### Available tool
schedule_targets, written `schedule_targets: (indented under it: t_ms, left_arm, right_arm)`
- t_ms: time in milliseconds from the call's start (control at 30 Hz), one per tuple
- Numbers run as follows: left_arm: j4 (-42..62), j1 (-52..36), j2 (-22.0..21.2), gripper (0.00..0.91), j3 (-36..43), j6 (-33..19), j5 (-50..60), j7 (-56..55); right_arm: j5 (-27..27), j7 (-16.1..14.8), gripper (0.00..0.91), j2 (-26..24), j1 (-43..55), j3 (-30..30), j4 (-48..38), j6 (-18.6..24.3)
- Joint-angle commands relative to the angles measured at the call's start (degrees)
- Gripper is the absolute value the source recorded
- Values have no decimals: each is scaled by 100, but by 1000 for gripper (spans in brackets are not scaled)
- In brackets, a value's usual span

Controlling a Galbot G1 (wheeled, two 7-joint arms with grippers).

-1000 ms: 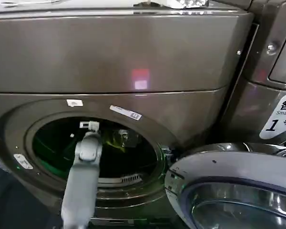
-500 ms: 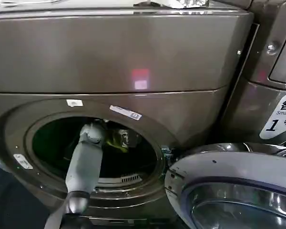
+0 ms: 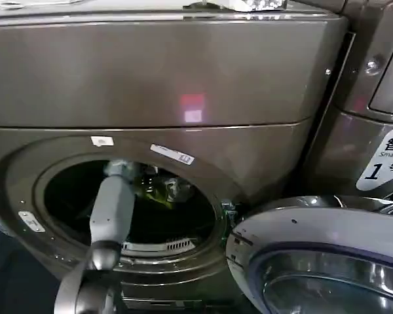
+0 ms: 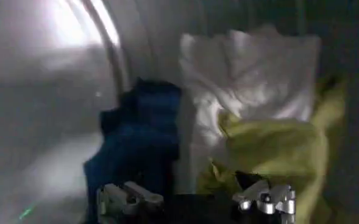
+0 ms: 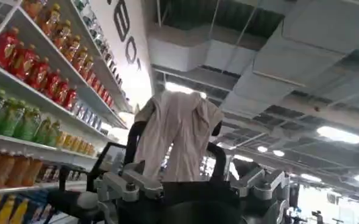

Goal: Grasp the clothes from the dryer.

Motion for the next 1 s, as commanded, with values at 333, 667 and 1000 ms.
schedule_targets:
  t_ms: [333,667,1000]
  left_arm:
    - [982,-198,80,907,103,-238,-267,-1170]
    - [1678,-307,110,907,142,-494,-765,-1149]
    - [1937,-356,186,0,87,-610,-963,-642]
  right_arm:
    - [-70,41,907,119,-16,-78,7,49]
    - [-95,41,907,162,-1,-115,61,65]
    - [-93,38,907,173,6,-135,21,93]
